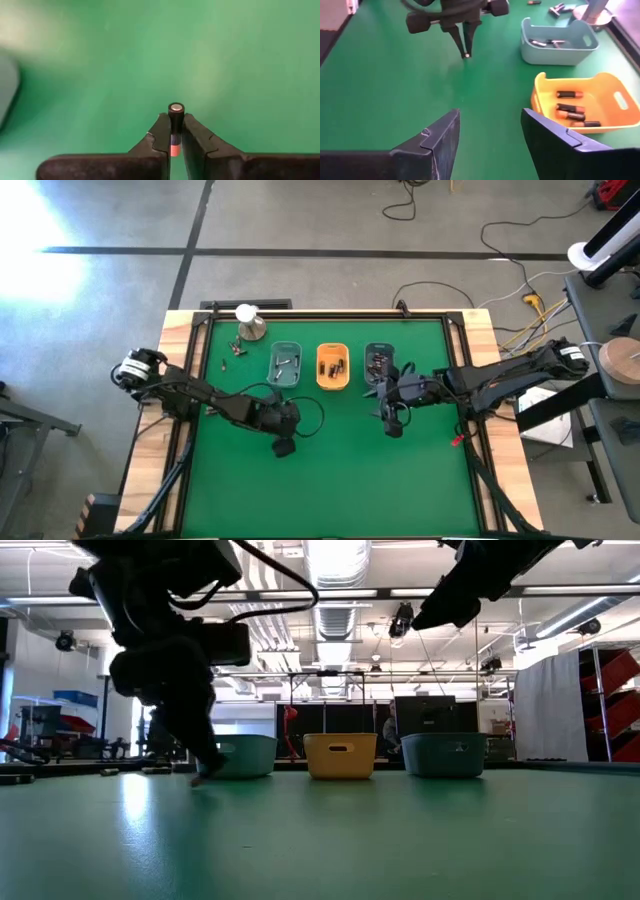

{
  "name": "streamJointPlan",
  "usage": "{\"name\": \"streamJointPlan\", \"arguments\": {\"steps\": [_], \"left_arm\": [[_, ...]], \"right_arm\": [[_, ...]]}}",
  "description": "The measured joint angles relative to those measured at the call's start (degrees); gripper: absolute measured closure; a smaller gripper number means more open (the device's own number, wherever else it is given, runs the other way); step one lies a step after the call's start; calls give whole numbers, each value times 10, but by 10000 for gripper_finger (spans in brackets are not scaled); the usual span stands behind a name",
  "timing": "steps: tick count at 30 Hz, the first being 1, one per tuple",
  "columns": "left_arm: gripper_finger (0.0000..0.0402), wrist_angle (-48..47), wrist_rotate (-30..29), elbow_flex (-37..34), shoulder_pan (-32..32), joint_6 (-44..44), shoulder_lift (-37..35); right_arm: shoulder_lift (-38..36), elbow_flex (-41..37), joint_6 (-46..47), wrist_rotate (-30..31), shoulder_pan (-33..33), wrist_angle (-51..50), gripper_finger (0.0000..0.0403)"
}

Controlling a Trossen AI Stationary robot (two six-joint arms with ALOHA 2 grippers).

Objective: Sort batteries
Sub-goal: Put the small black battery into the blue bin

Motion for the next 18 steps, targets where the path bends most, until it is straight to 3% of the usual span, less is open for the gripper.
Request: {"name": "streamJointPlan", "arguments": {"steps": [4, 10, 18], "left_arm": [[394, 98, -37, -42, -9, -4, 0], [393, 137, -121, -75, -23, -5, -1], [392, 177, -134, -95, -25, 11, -1]], "right_arm": [[0, -1, 15, 0, 21, -4, 200], [0, -1, 19, 2, 31, 2, 200], [0, -1, 19, 31, 31, 2, 200]]}}
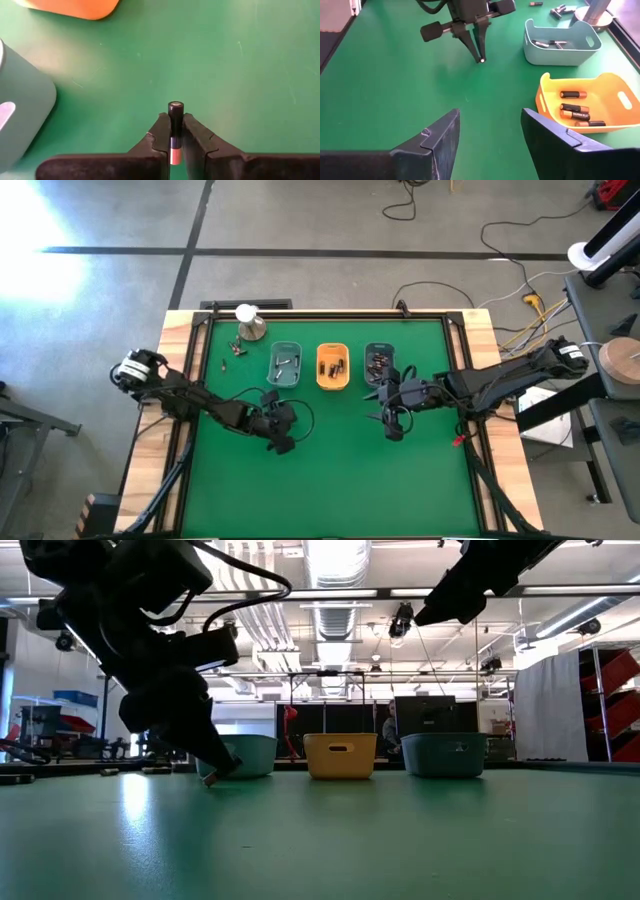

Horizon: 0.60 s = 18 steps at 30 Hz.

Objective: Sort batteries
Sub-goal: Put the small black battery into the blue bin

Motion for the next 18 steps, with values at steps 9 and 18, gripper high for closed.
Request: {"name": "streamJointPlan", "arguments": {"steps": [9, 18], "left_arm": [[392, 114, -9, -40, -1, 3, 1], [392, 149, -19, -28, -6, 21, 1]], "right_arm": [[0, 0, -5, 0, 0, 4, 202], [41, -46, 1, 0, 39, 175, 202]]}}
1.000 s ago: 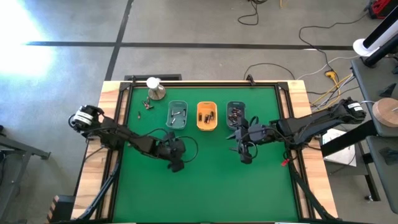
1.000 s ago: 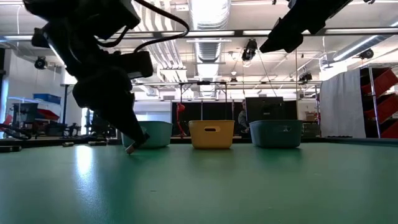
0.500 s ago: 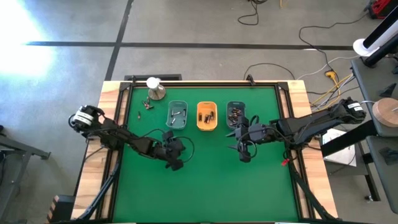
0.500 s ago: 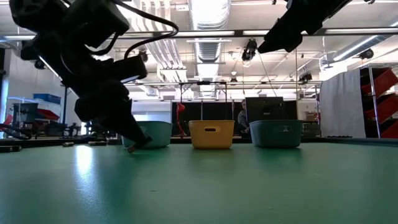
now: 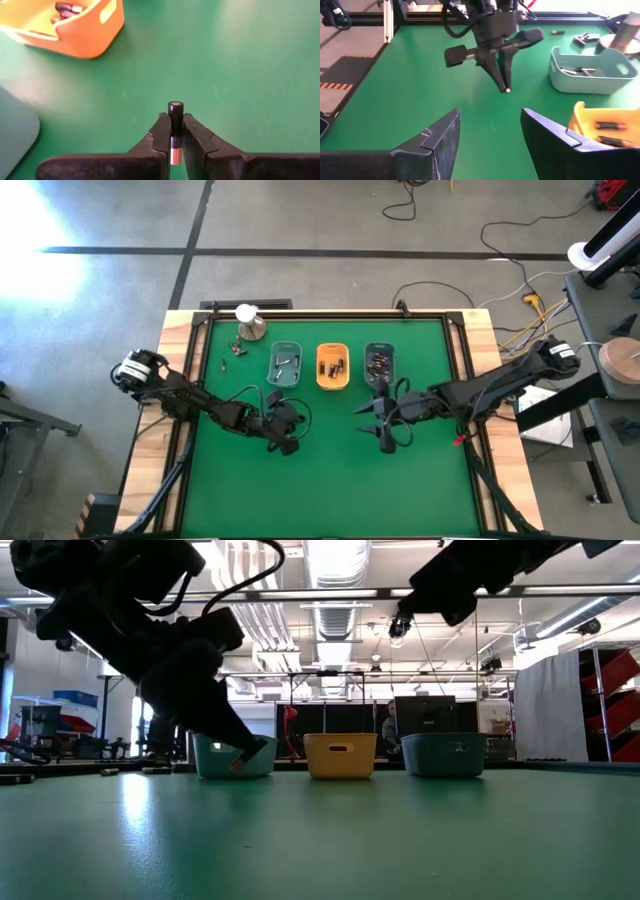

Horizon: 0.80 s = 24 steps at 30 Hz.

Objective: Sort batteries
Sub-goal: Put the small black battery into the blue bin

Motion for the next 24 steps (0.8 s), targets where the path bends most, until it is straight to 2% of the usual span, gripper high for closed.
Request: {"name": "streamJointPlan", "arguments": {"steps": [3, 8, 12, 16, 24], "left_arm": [[392, 27, -4, 1, 0, 9, 0], [392, 57, -18, 1, 0, 8, 0], [392, 98, -25, 2, 0, 9, 24], [392, 111, -4, 25, -1, 12, 89], [394, 116, 15, 121, -1, 50, 194]], "right_arm": [[41, -3, 0, 1, 9, 39, 202], [130, -3, -7, -1, 38, 160, 202], [189, -3, -34, 4, 53, 229, 202], [210, 1, -35, 46, 54, 235, 202], [217, 1, -5, 51, 51, 235, 202]]}}
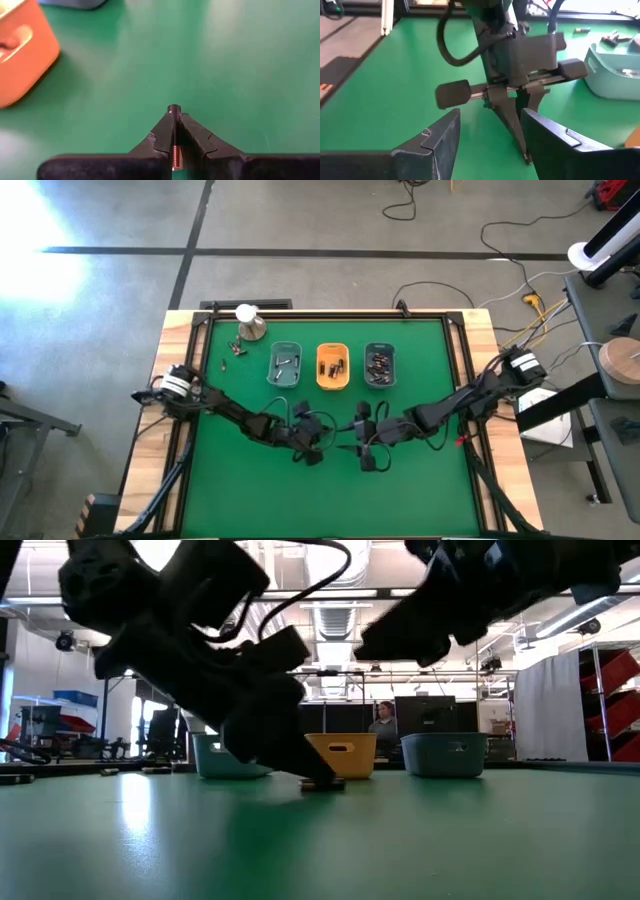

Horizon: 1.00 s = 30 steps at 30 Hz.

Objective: Sort batteries
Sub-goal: Put the small black battery into the blue bin

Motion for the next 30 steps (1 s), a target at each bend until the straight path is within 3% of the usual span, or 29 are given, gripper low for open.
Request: {"name": "streamJointPlan", "arguments": {"steps": [8, 19, 24, 30], "left_arm": [[387, -12, 8, 14, 1, 8, 10], [321, -31, 7, 7, -1, 32, -15], [292, -17, 5, 8, -3, 65, -72], [274, -21, -3, -27, -6, 143, -189]], "right_arm": [[73, -1, 18, 14, -3, -8, 202], [103, -2, 44, 14, -24, 11, 202], [119, -1, 33, 10, -41, 44, 202], [174, 4, 22, -12, -66, 116, 202]]}}
